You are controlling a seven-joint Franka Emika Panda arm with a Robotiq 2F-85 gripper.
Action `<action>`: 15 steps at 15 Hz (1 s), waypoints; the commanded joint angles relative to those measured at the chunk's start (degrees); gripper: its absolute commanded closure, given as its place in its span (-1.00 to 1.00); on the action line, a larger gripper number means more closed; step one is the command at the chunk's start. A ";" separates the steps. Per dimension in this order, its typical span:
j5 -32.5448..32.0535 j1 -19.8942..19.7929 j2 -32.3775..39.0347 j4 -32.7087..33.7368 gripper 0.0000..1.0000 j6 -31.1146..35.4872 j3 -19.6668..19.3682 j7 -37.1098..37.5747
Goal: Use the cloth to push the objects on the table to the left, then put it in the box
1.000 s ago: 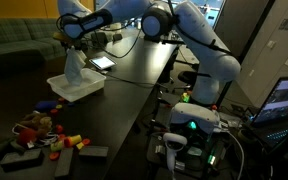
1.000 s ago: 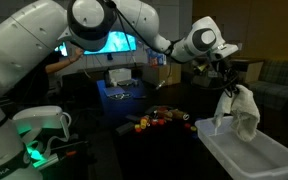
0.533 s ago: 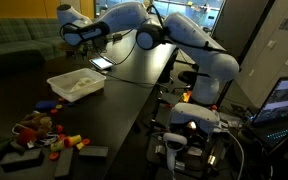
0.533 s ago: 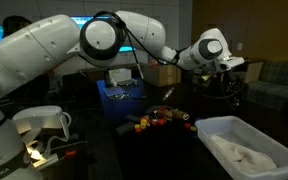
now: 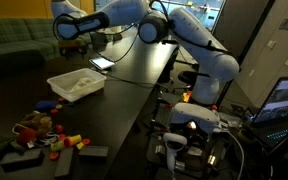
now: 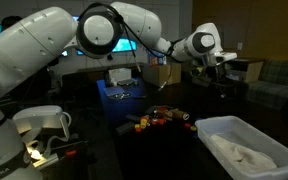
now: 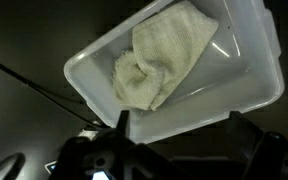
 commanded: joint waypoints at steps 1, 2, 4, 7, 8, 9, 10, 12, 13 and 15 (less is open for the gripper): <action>1.30 -0.86 -11.74 -13.76 -1.00 -0.29 3.74 -10.52; 1.79 -0.91 -13.69 -16.04 -1.00 -0.94 4.19 -13.09; 2.93 -1.51 -18.17 -21.17 -1.00 -2.09 5.32 -18.42; 4.65 -2.15 -24.95 -29.17 -1.00 -5.03 6.39 -26.26; 5.22 -2.35 -27.09 -31.86 -1.00 -6.27 6.70 -28.59; 5.69 -2.71 -29.36 -34.59 -1.00 -7.71 7.06 -31.01; 6.36 -3.08 -31.64 -37.38 -1.00 -9.37 7.38 -33.21; 6.99 -3.52 -36.21 -43.12 -1.00 -11.61 7.55 -36.06; 6.99 -3.65 -38.65 -46.06 -1.00 -12.62 7.51 -36.85; 6.94 -3.95 -43.43 -52.16 -1.00 -13.00 7.40 -37.84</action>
